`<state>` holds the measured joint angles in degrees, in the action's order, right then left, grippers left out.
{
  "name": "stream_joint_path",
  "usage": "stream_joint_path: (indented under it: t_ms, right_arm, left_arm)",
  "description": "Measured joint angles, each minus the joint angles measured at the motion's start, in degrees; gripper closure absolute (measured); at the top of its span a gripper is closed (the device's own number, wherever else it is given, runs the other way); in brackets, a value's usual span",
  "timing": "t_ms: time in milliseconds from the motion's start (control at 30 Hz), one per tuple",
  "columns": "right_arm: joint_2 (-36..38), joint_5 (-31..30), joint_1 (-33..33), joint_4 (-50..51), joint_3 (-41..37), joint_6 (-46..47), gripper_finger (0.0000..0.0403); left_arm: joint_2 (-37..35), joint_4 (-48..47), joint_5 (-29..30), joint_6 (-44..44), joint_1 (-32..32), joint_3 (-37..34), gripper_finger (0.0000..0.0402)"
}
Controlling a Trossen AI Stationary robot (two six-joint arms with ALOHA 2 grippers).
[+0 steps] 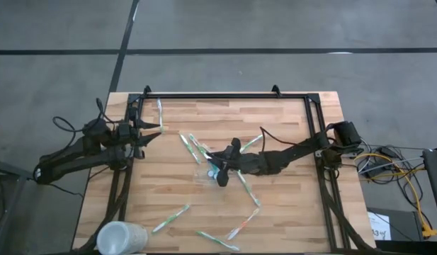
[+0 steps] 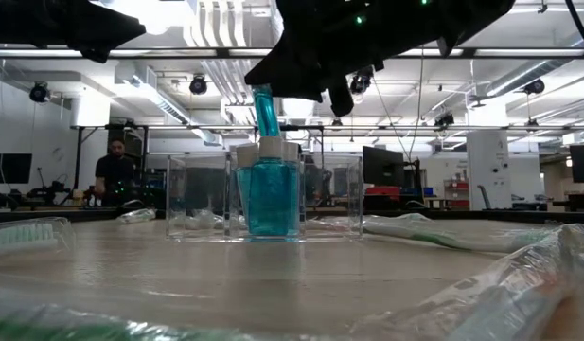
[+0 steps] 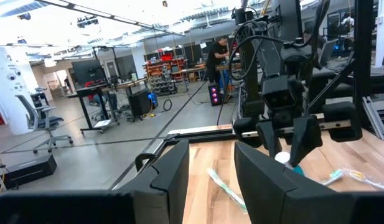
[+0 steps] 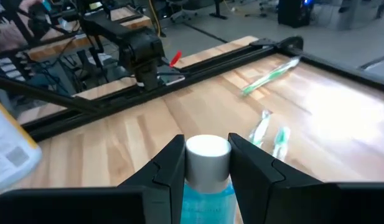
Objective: Pick & Place toothbrushing station
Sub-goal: Put the blue mouthwash bottle into the transparent organizer, then put the green toothbrush into the transparent organizer
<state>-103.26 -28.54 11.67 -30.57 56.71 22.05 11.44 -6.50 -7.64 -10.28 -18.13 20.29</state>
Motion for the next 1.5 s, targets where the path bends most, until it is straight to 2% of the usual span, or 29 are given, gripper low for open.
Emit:
stream_joint_path:
  t_ms: [400,600,867,1000,1333,1500]
  right_arm:
    - [-2.0,2.0,-0.1,2.0,0.0,1.2,0.0307]
    - [-5.9,4.1,-0.3,0.8,0.2,6.7,0.0307]
    - [-6.6,4.4,-0.3,1.7,2.0,4.0,0.0302]
    - [-5.3,4.8,-0.3,6.6,2.9,3.7,0.0287]
    - [-4.7,4.6,-0.2,29.9,9.6,8.5,0.0273]
    - [-4.8,4.6,-0.2,32.1,11.8,6.4,0.0276]
  left_arm:
    - [0.0,0.0,0.0,0.0,0.0,0.0,0.0268]
    - [0.0,0.0,0.0,0.0,0.0,0.0,0.0268]
    - [0.0,0.0,0.0,0.0,0.0,0.0,0.0268]
    - [0.0,0.0,0.0,0.0,0.0,0.0,0.0268]
    - [0.0,0.0,0.0,0.0,0.0,0.0,0.0268]
    - [0.0,0.0,0.0,0.0,0.0,0.0,0.0268]
